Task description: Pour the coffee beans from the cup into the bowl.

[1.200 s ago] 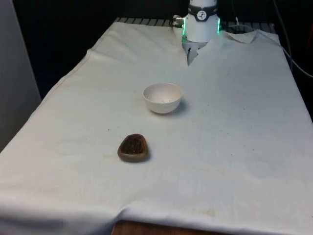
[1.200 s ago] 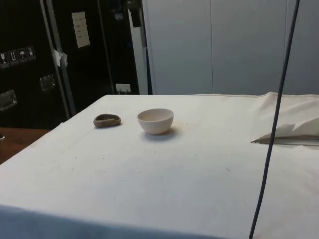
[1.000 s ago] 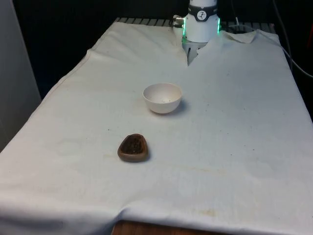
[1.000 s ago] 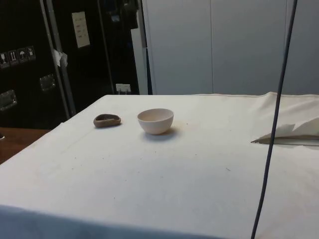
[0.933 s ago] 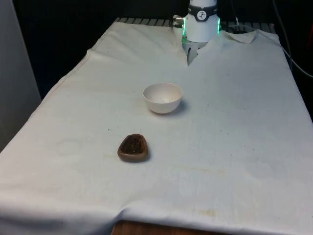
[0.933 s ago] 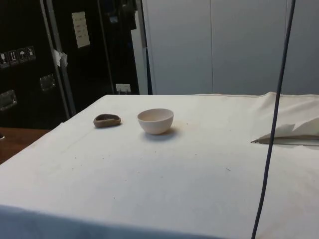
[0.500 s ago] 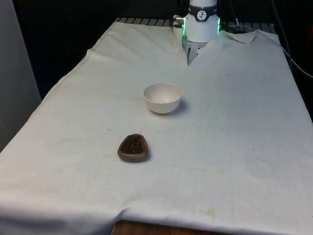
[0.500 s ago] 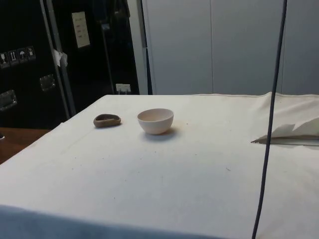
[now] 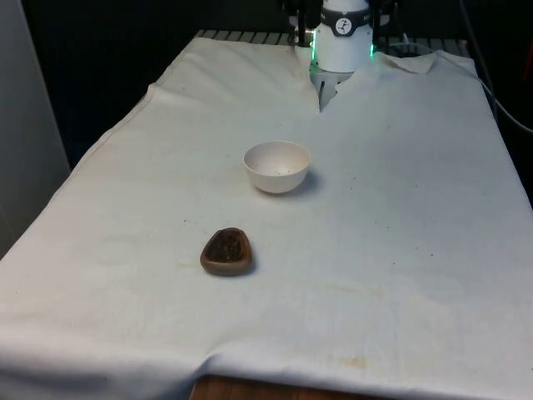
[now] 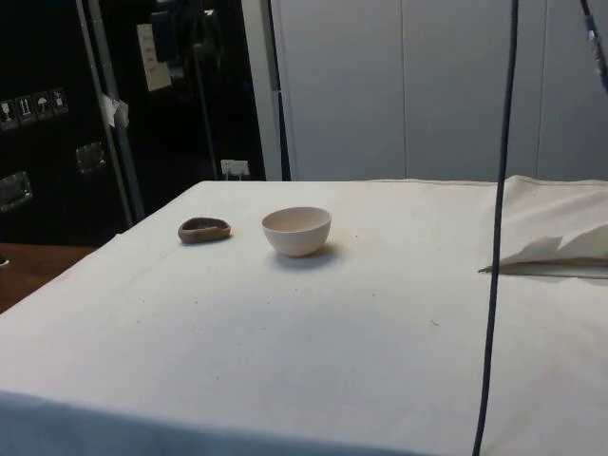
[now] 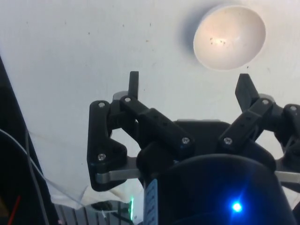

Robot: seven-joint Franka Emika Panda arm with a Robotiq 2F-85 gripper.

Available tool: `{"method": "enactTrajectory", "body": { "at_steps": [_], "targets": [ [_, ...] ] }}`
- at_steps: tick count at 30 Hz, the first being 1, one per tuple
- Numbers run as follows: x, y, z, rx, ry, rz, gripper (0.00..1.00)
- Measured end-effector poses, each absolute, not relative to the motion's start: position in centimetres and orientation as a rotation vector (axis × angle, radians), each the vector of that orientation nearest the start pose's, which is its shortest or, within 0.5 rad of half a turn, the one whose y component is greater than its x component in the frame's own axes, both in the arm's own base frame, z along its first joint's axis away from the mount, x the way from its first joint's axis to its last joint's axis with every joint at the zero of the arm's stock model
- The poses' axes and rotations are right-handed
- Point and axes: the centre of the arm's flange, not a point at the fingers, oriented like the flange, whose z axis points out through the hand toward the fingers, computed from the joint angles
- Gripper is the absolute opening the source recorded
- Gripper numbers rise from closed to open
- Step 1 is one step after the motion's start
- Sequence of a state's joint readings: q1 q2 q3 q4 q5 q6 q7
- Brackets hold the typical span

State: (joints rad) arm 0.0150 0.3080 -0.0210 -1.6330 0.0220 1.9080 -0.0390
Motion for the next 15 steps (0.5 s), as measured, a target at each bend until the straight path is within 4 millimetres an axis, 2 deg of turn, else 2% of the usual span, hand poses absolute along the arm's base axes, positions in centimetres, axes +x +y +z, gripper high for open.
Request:
{"method": "enactTrajectory", "body": {
  "at_steps": [11, 15],
  "targets": [
    [66.8, -0.6, 42.1, -3.128, -0.075, 0.054, 1.00],
    [67.5, -1.5, 41.3, -3.132, -0.107, 0.058, 1.00]
  ]
}}
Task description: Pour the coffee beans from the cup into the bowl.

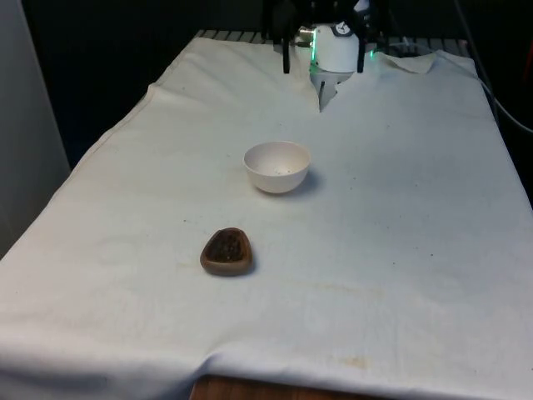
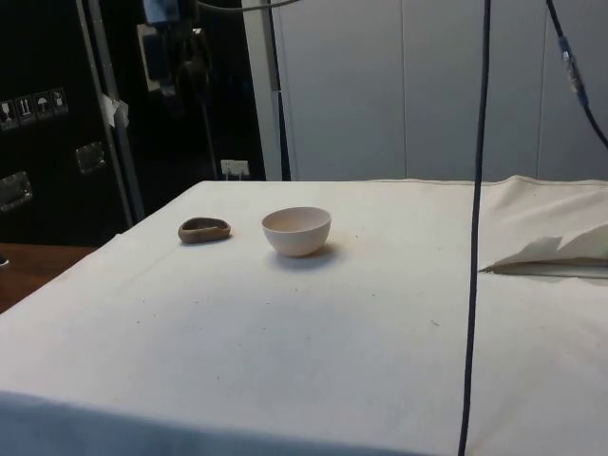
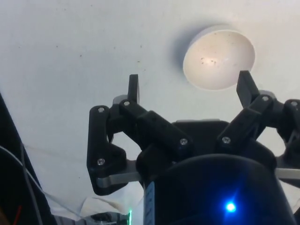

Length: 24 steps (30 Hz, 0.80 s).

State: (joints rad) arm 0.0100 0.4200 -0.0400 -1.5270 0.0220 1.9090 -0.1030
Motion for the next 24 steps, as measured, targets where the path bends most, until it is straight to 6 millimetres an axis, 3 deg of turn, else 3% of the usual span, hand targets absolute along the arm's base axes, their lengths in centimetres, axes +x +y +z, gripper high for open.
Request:
{"method": "enactTrajectory", "body": {
  "at_steps": [15, 24],
  "targets": [
    [68.7, -4.4, 39.5, -3.140, -0.196, 0.018, 1.00],
    [70.3, -6.4, 37.6, -3.146, -0.248, -0.002, 1.00]
  ]
}}
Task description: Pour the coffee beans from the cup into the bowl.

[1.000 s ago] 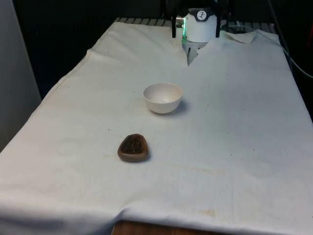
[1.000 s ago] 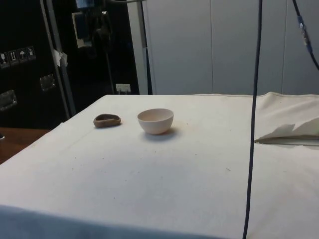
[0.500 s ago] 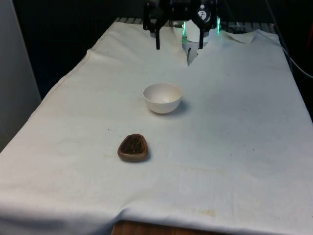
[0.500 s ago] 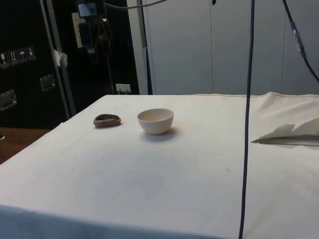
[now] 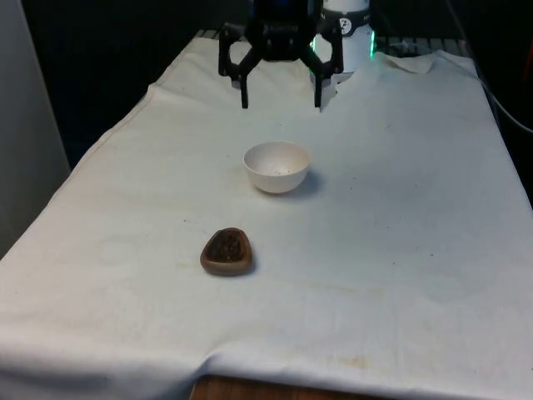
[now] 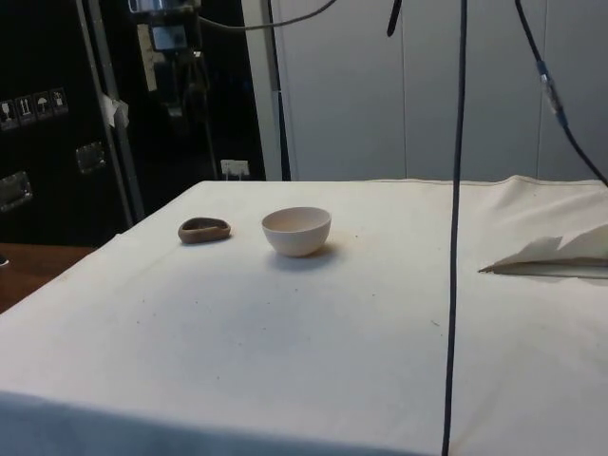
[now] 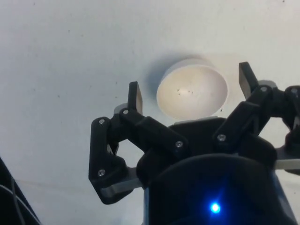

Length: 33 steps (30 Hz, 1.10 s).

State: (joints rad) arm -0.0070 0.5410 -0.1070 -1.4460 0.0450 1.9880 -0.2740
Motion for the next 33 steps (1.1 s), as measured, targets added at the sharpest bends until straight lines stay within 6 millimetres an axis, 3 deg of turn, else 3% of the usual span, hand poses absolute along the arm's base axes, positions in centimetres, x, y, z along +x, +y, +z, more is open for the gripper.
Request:
{"method": "enactTrajectory", "body": {
  "at_steps": [21, 33],
  "targets": [
    [75.0, -8.2, 34.2, -3.164, -0.354, -0.049, 1.00],
    [76.3, -8.8, 32.9, -3.165, -0.452, -0.063, 1.00]
  ]
}}
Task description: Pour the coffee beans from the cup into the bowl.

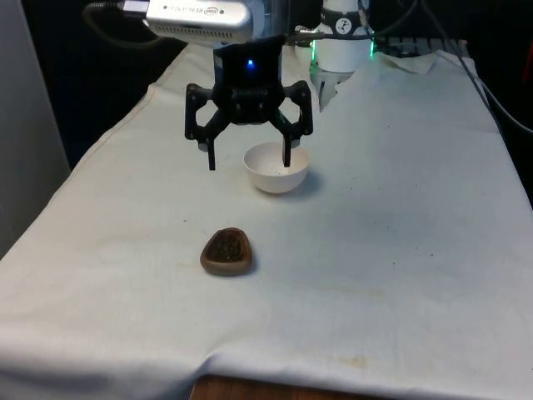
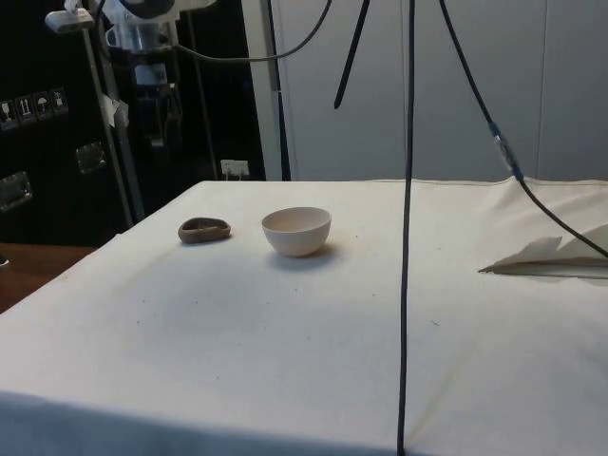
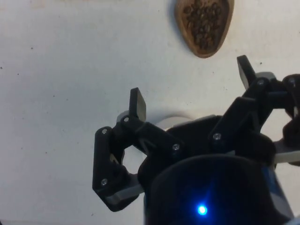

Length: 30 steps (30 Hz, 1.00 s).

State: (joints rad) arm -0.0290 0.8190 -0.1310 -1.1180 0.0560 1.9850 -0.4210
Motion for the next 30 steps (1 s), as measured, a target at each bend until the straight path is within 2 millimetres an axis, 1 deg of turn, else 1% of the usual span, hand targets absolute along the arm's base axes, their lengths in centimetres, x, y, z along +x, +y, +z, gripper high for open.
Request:
{"method": "enactTrajectory", "body": {
  "at_steps": [5, 18, 20, 30],
  "targets": [
    [76.4, -9.0, 32.8, -3.164, -0.483, -0.062, 1.00],
    [76.1, -10.9, 32.3, -3.163, -0.608, -0.034, 1.00],
    [76.1, -10.9, 32.3, -3.163, -0.608, -0.034, 1.00],
    [76.5, -11.9, 30.7, -3.160, -0.702, -0.010, 1.00]
  ]
}}
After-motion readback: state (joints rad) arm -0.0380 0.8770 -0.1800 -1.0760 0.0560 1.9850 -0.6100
